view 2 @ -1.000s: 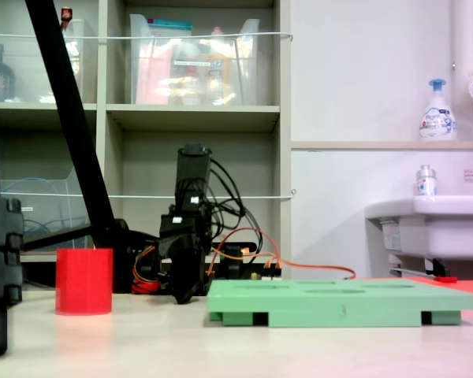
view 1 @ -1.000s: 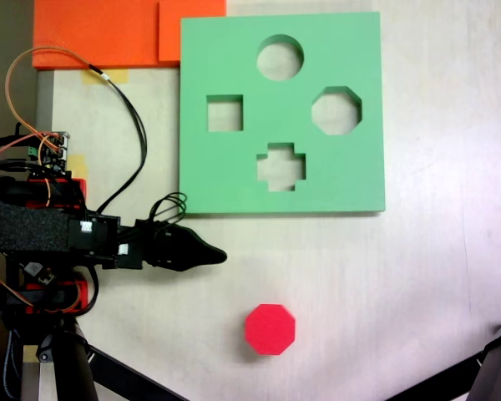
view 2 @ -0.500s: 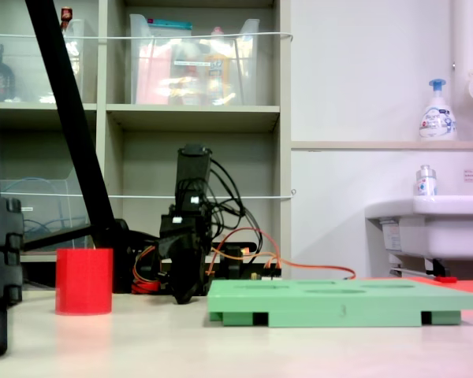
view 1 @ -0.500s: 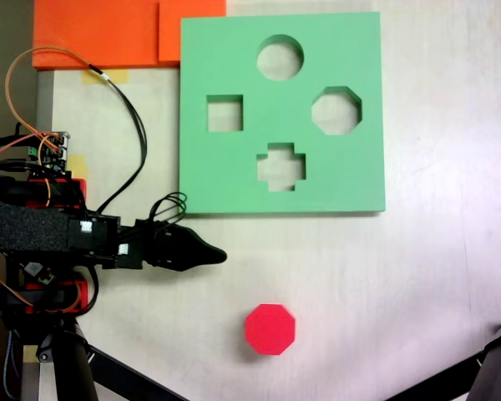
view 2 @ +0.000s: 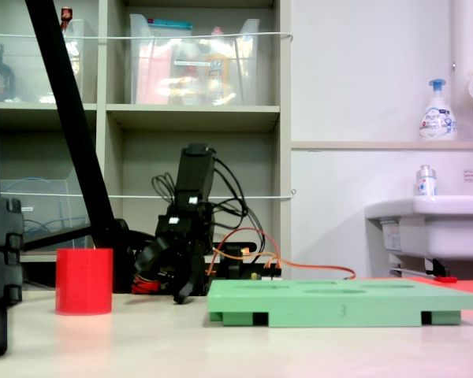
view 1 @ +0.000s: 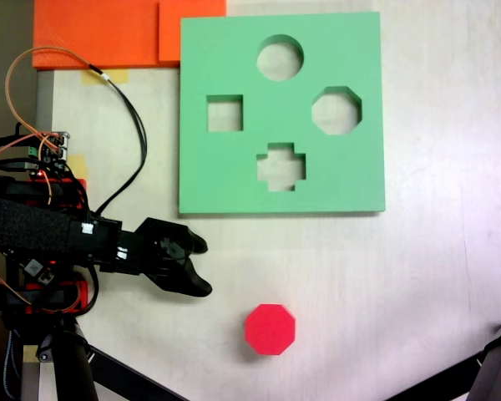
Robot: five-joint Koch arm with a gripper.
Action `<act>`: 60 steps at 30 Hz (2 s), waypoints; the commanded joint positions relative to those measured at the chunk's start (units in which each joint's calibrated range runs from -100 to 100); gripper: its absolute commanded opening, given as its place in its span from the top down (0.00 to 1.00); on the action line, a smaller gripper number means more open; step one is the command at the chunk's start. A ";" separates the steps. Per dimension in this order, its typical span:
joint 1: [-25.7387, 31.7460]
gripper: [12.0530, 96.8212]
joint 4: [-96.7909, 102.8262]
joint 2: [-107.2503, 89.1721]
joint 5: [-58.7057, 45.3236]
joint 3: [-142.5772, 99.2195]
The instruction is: Put the octagonal pillar block into the corresponding hole
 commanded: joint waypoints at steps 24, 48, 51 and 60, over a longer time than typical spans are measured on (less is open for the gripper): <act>-8.94 0.39 -102.74 17.89 13.63 77.00; -7.23 0.17 -104.38 81.57 11.28 121.77; -7.08 0.17 -104.38 85.34 11.28 122.57; -6.89 0.17 -104.19 93.86 11.18 125.56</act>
